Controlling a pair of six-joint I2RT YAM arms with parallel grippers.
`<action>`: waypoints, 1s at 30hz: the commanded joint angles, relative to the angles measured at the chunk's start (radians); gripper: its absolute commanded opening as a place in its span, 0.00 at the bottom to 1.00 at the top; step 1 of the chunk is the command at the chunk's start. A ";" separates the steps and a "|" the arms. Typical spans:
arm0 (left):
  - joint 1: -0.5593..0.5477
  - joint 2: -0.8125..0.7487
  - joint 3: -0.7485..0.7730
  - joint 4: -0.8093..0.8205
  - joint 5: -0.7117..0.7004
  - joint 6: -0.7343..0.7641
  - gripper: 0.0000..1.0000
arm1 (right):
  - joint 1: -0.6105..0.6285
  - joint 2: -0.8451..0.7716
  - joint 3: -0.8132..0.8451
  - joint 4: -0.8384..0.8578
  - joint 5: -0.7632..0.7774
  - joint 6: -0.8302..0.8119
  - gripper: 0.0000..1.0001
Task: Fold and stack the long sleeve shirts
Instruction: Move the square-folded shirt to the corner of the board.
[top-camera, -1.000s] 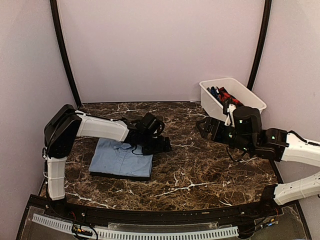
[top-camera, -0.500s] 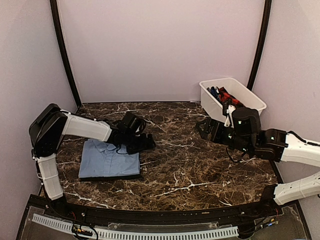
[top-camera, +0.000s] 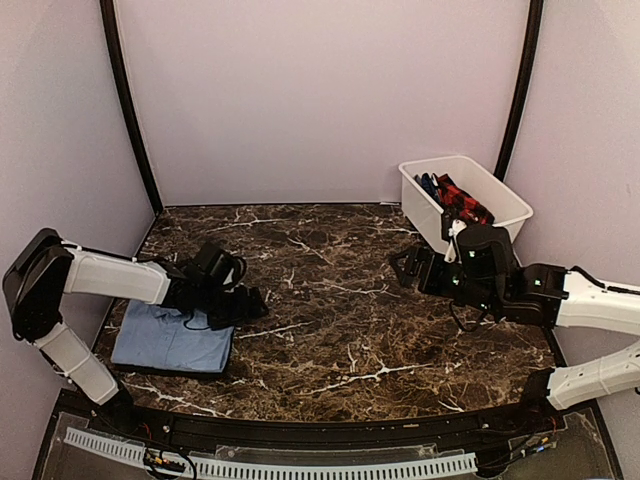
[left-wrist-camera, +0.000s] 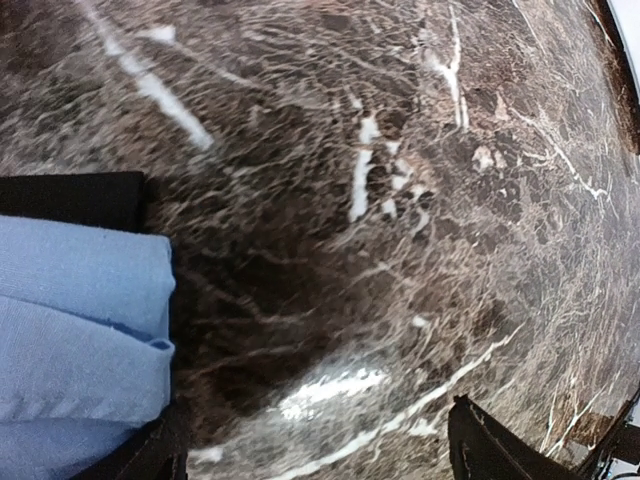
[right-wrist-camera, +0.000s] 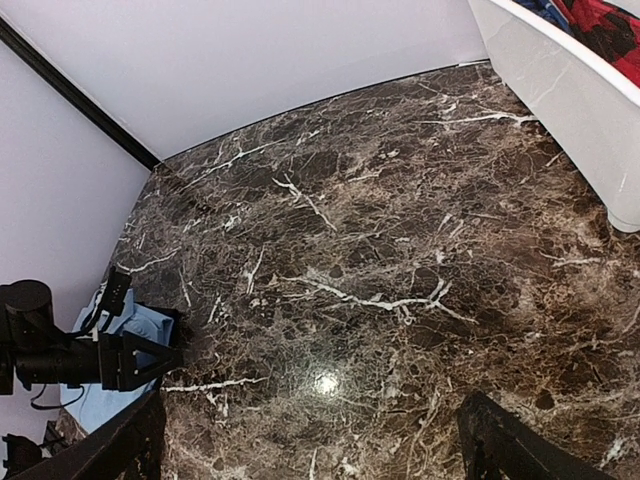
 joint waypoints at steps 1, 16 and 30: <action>0.036 -0.095 -0.103 -0.105 0.008 -0.002 0.89 | -0.006 -0.002 -0.024 0.053 -0.007 0.014 0.99; 0.125 -0.241 -0.219 -0.169 0.000 -0.012 0.89 | -0.005 -0.012 -0.047 0.055 -0.011 0.010 0.99; 0.111 -0.264 -0.065 -0.177 0.085 0.066 0.91 | -0.006 -0.013 -0.032 0.030 -0.002 -0.006 0.99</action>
